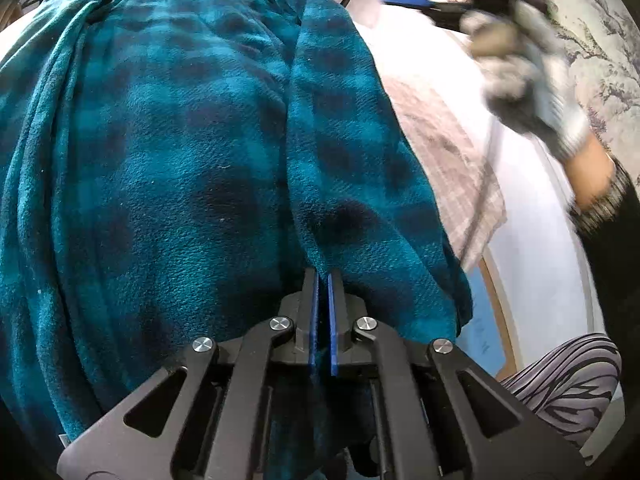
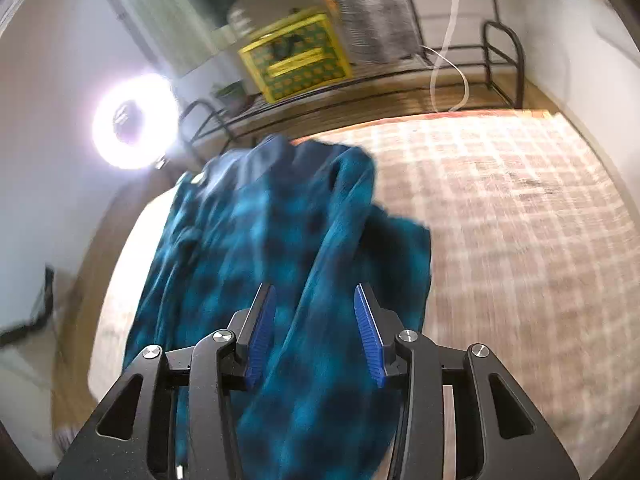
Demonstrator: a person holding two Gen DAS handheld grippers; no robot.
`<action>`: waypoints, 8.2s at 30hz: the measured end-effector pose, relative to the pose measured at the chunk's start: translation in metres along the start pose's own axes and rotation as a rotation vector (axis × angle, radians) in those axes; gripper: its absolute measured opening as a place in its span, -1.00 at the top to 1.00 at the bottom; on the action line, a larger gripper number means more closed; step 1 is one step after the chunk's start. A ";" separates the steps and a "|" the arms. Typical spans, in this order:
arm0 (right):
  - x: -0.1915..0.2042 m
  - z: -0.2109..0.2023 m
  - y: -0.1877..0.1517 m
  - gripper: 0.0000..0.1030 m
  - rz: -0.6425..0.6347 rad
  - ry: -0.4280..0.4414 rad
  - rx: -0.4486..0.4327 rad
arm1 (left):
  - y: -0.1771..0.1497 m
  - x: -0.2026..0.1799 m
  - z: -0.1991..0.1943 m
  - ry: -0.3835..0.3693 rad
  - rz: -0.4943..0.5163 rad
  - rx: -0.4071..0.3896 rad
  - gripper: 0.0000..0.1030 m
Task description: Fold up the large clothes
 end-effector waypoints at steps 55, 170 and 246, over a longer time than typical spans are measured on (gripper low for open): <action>0.025 -0.141 0.022 0.58 -0.144 -0.047 -0.227 | -0.011 -0.043 -0.077 -0.010 0.152 -0.141 0.98; 0.237 0.179 -0.119 0.90 -0.738 -0.114 0.108 | -0.049 0.019 -0.075 0.072 -0.339 -0.272 0.83; 0.117 -0.094 -0.275 -0.06 -0.181 0.055 0.138 | -0.043 0.041 -0.164 0.196 0.035 -0.282 0.38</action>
Point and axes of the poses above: each gripper's, at about its wrist camera, not at the fingertips, and z roughly the way its jaws point, x to its left, y to its top, the point moved 3 cm from there along z, roughly the way its jaws point, and after that the axes turned 13 degrees about -x, right-handed, at the moved point
